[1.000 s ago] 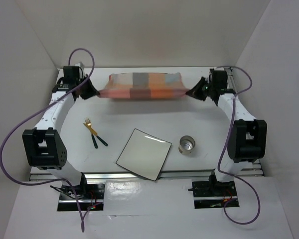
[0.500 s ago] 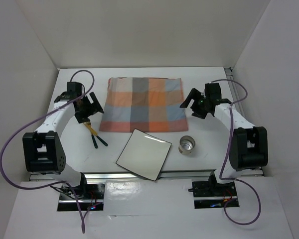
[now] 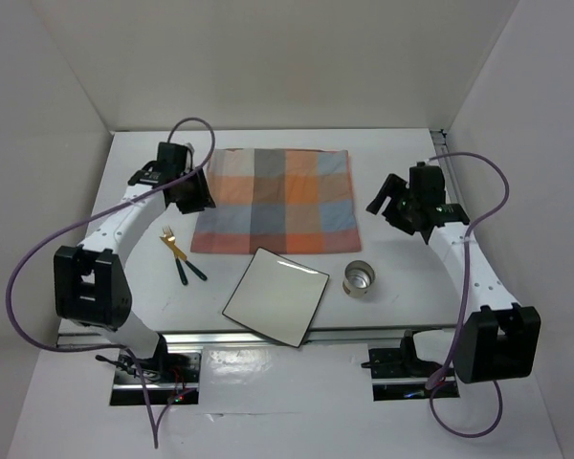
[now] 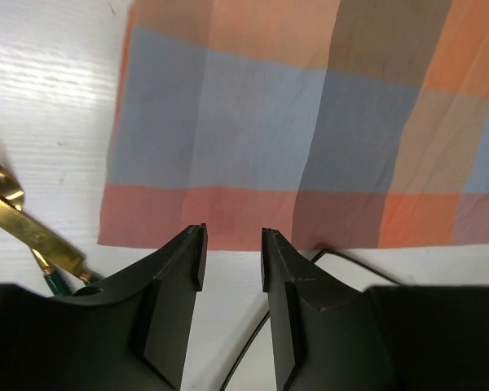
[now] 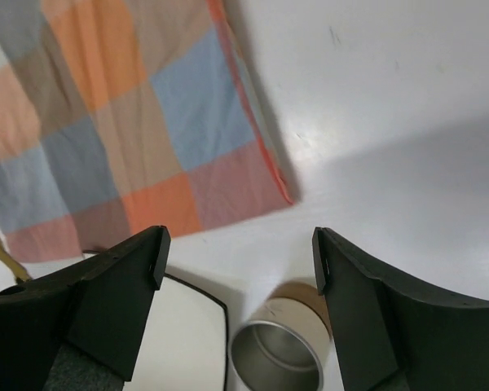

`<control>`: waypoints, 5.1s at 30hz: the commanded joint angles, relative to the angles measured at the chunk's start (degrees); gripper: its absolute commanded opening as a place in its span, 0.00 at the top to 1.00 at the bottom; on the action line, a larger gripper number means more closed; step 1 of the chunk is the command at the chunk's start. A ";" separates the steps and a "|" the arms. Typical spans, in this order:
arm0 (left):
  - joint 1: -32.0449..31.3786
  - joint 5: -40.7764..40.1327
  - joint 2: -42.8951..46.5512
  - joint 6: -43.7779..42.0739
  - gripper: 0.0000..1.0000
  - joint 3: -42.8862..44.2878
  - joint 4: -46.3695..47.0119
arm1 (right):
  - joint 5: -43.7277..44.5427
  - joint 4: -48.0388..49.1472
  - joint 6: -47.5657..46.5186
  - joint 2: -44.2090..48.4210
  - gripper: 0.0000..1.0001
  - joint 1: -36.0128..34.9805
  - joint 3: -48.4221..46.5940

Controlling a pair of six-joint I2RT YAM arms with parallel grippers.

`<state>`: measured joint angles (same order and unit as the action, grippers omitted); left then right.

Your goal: Set the dinner table for one person

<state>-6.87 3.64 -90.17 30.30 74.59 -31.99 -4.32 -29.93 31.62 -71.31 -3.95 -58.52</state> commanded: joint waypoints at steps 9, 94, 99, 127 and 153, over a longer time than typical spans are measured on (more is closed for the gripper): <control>-4.64 -5.13 -10.89 0.37 0.49 1.00 0.61 | 0.02 -11.11 -0.15 7.49 0.13 -0.45 8.59; -4.55 2.25 0.35 -2.27 0.27 13.66 -7.39 | 9.85 -10.94 -3.32 -64.57 1.00 -7.39 -69.71; -4.55 2.78 0.35 -2.27 0.27 13.66 -7.39 | 9.85 -10.94 -3.32 -65.79 1.00 -7.39 -69.71; -4.55 -19.90 5.52 1.24 0.19 6.29 -12.15 | 2.57 -4.43 -8.68 -30.76 0.05 -10.54 -45.62; -4.02 -10.49 8.87 1.34 0.21 4.33 -8.62 | -35.84 37.21 0.11 1.00 0.18 -11.35 37.69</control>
<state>-11.27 -7.81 -82.32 30.48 77.01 -41.93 -36.18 -2.24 31.55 -68.88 -15.59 -22.17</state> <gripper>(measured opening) 0.795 0.832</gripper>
